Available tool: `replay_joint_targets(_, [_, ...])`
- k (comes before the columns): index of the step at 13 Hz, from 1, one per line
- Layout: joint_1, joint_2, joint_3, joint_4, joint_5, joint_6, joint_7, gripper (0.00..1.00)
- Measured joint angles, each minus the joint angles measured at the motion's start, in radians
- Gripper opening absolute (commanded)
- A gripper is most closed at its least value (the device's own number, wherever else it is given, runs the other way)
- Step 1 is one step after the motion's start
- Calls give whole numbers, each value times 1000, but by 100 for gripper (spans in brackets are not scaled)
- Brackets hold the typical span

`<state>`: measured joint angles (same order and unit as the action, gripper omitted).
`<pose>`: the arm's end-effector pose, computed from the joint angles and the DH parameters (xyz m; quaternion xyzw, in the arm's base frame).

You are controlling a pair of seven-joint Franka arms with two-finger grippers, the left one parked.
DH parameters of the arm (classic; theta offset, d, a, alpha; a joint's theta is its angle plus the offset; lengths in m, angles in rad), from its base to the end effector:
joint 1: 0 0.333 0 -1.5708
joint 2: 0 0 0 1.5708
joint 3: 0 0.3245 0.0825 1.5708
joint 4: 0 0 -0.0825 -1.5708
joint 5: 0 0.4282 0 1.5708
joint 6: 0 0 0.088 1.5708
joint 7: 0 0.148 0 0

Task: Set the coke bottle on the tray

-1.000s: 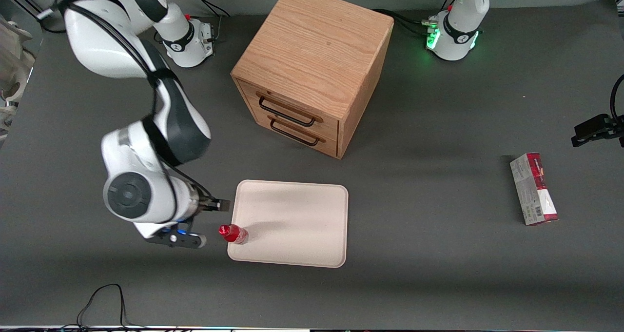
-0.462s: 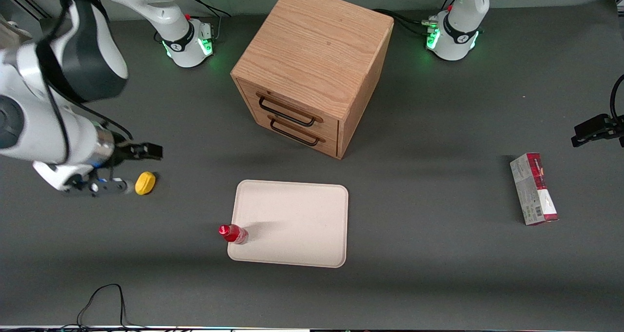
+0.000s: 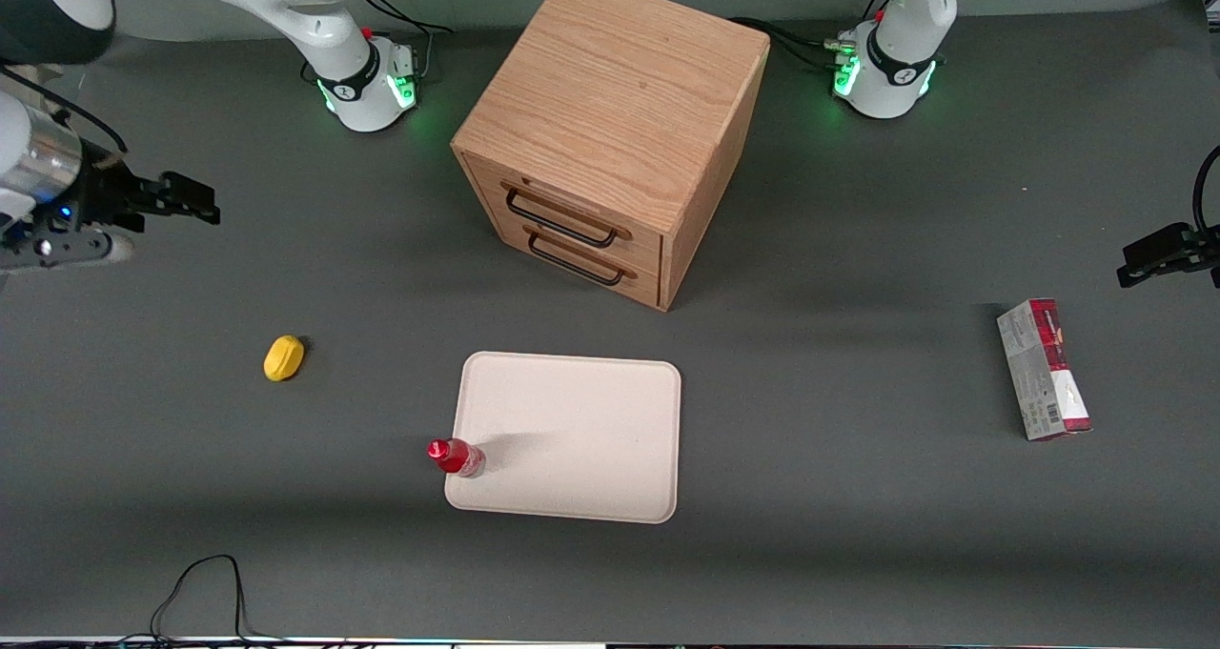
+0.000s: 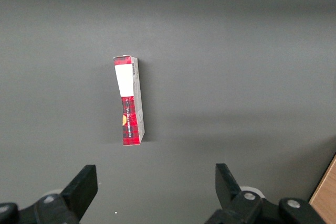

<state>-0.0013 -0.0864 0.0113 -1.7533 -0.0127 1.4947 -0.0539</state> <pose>0.5497 0.0037 0.5436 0.9958 0.0318 -0.0861 0.0049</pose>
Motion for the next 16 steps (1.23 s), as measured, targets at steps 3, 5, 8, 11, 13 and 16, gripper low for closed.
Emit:
replay_joint_targets(3, [29, 4, -2, -2, 0, 15, 2, 100])
replay_joint_targets(5, [64, 14, -32, 9, 0, 22, 2, 100])
replay_joint_targets(8, [127, 30, -94, 36, 0, 22, 2, 100])
replay_joint_targets(11, [150, 32, -133, 47, 0, 1, -12, 100])
replay_joint_targets(13, [187, 33, -168, 60, 0, -7, -18, 100])
replay_joint_targets(16, [198, 34, -184, 82, 0, -8, -18, 100])
